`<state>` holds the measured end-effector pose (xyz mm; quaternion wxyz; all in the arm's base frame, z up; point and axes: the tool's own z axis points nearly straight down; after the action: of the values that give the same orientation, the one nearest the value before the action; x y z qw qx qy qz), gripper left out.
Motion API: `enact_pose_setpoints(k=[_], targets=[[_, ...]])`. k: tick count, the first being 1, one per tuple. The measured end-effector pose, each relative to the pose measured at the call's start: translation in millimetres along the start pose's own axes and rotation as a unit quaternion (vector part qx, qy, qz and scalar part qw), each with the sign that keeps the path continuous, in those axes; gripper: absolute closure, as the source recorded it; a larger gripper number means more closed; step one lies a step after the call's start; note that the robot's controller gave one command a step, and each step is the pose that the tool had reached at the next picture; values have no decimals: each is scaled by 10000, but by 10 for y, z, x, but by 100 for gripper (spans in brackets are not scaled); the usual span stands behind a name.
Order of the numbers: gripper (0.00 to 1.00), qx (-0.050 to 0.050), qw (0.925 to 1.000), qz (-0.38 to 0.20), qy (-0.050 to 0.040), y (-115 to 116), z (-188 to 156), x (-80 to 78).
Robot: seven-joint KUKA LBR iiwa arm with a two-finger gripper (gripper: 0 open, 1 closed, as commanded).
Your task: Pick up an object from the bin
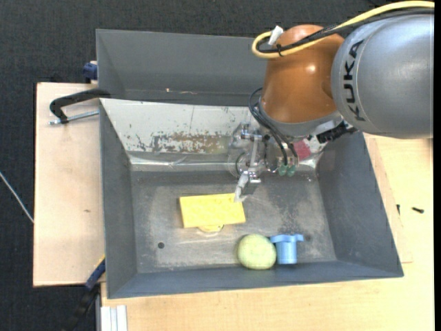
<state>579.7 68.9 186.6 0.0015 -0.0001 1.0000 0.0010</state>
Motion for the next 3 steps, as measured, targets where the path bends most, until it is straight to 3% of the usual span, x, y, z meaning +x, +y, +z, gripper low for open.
enact_pose_setpoints(k=[1, 2, 3], targets=[[0, 2, 9999, -150, 0, 266, 792, 236], [0, 5, 9992, -391, 19, 352, 827, 296], [0, -1, 9990, -439, -23, 373, 547, 266]])
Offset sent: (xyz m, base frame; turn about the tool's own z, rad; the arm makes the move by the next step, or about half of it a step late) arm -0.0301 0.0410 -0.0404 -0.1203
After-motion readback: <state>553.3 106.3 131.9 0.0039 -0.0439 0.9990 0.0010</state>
